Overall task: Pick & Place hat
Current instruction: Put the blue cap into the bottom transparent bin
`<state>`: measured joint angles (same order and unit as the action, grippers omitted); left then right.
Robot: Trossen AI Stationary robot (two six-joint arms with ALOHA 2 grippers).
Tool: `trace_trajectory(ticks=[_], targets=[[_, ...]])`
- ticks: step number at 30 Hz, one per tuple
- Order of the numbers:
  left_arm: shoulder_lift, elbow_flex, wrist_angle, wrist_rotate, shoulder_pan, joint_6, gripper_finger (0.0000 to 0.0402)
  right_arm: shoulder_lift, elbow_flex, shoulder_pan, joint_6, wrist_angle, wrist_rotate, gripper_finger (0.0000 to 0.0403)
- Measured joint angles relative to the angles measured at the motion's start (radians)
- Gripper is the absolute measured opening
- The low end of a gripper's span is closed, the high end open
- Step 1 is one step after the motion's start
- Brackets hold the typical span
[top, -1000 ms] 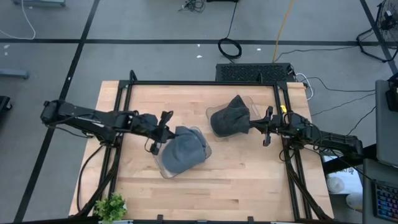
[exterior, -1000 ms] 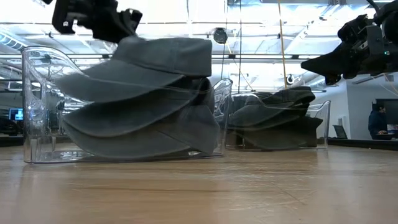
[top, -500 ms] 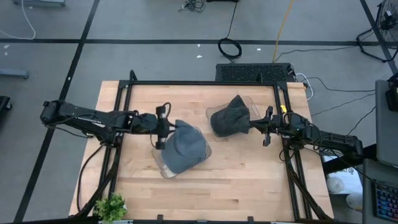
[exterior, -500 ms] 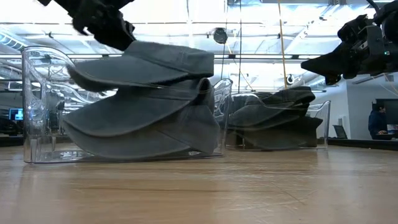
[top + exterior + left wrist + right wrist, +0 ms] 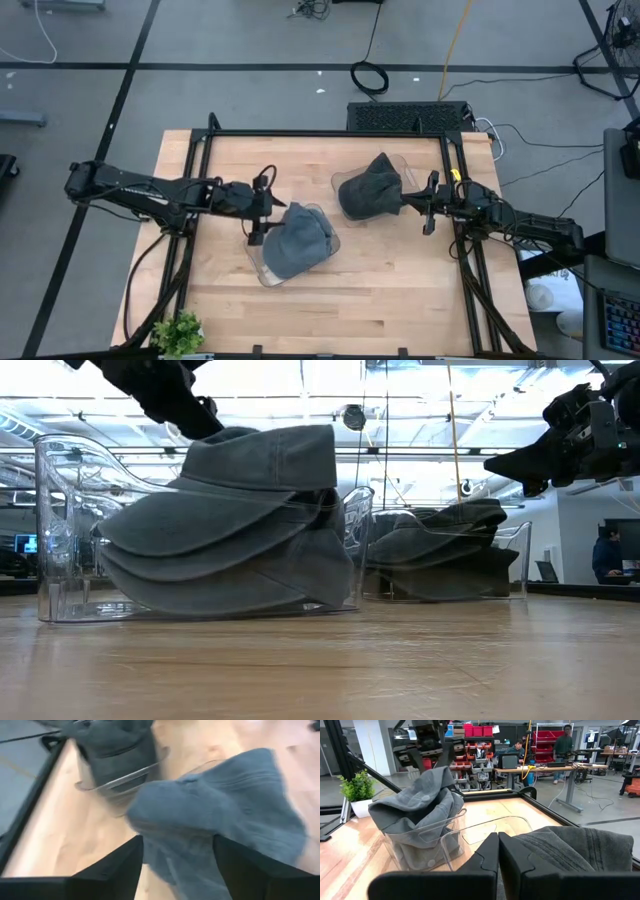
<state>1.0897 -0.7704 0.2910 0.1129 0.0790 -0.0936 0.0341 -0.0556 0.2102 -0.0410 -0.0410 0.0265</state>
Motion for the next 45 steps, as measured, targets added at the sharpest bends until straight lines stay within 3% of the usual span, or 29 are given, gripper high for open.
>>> trace_trajectory(ticks=[9,13,15,18,24,29,45], targets=[[-0.068,-0.043,-0.005,0.099,-0.001,-0.061,0.0287,0.000,0.000,0.000,0.000,0.000,0.000,0.0000],[-0.084,-0.118,0.024,0.130,0.016,0.048,0.0285,0.000,0.000,0.000,0.000,0.000,0.000,0.0000],[-0.070,-0.169,0.138,0.127,0.046,0.080,0.0269,0.000,0.000,0.000,0.000,0.000,0.000,0.0000],[0.004,-0.252,0.359,0.153,0.110,0.079,0.0212,0.000,0.000,0.000,0.000,0.000,0.000,0.0000],[0.158,-0.400,0.518,0.107,0.202,0.104,0.0023,0.000,0.000,0.000,0.000,0.000,0.000,0.0000],[0.286,-0.402,0.534,0.114,0.209,0.161,0.0014,0.000,0.000,0.000,0.000,0.000,0.000,0.0000],[0.607,-0.401,0.428,-0.183,0.091,0.139,0.0004,0.000,0.000,0.000,0.000,0.001,0.000,0.0000]])
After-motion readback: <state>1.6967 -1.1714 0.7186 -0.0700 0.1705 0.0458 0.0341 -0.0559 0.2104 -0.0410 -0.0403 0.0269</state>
